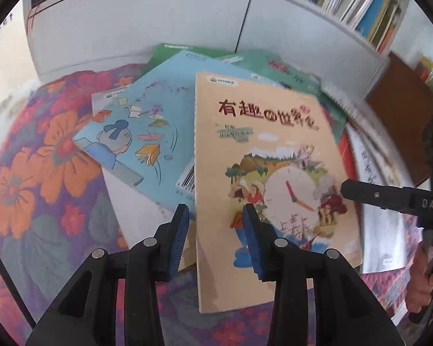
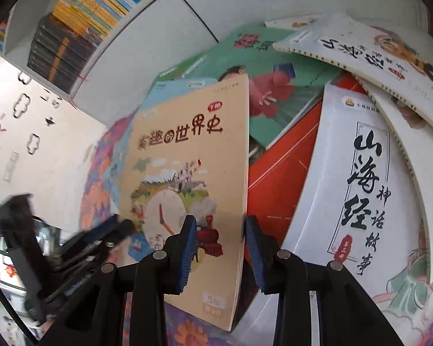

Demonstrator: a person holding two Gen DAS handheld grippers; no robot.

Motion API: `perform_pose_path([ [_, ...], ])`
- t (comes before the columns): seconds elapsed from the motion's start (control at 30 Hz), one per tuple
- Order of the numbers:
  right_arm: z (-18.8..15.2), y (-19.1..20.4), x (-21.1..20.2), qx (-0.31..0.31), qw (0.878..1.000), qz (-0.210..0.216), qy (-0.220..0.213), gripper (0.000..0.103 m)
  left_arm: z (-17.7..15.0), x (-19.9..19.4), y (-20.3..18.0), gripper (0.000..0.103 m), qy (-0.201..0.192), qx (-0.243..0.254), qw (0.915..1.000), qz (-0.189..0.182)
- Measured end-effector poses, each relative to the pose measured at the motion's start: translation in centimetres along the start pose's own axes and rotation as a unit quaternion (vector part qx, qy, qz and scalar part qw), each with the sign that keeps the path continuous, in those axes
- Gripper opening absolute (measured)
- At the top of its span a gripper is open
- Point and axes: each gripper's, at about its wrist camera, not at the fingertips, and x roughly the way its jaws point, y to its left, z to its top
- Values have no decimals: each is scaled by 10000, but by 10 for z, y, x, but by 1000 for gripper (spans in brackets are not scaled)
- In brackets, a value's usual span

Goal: Organize books
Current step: 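Lift the tan book upright out of the pile with the left tool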

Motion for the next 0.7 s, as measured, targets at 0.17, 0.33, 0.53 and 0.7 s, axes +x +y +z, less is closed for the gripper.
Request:
perform_pose_path([
  [0.17,11,-6,7,168,9995,246,-106,35,4,3,-8,35,23,71,9999,109],
  [0.33,-6,3,2,-15,9999,165,-1,36,-16,-7,-10,35,254,425,9986,185],
  [0.53,-40,5,-1,-269,9975,277,597,34,-31,-14,9,36,584,284,9971,-405],
  [0.7,-35,-4,10,78,9966,667,474,31,-25,-4,19,36,653,-202,9949,-743],
])
